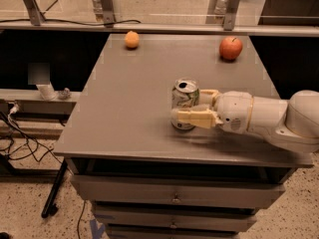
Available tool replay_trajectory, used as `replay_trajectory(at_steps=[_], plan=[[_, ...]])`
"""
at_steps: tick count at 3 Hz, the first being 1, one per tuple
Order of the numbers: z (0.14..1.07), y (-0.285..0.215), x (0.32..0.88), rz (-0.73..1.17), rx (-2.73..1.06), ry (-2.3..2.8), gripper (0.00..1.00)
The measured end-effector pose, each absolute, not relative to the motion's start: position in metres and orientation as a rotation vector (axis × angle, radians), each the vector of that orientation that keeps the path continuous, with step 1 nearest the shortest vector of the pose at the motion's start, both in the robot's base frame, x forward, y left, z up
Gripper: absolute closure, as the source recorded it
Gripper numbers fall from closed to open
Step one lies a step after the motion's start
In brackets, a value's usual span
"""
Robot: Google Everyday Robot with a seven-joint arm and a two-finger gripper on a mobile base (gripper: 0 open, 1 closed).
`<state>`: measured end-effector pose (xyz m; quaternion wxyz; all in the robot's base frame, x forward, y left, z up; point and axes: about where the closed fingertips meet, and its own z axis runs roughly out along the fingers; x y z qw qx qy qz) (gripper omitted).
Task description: Move 7up can near apple
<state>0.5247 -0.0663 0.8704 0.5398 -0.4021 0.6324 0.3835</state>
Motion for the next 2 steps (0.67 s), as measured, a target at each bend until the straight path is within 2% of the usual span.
replay_trajectory(at_steps=[1, 2], plan=[[0.88, -0.078, 0.531, 0.875, -0.966, 1.498, 0.87], [0.904, -0.104, 0.547, 0.792, -1.007, 1.486, 1.0]])
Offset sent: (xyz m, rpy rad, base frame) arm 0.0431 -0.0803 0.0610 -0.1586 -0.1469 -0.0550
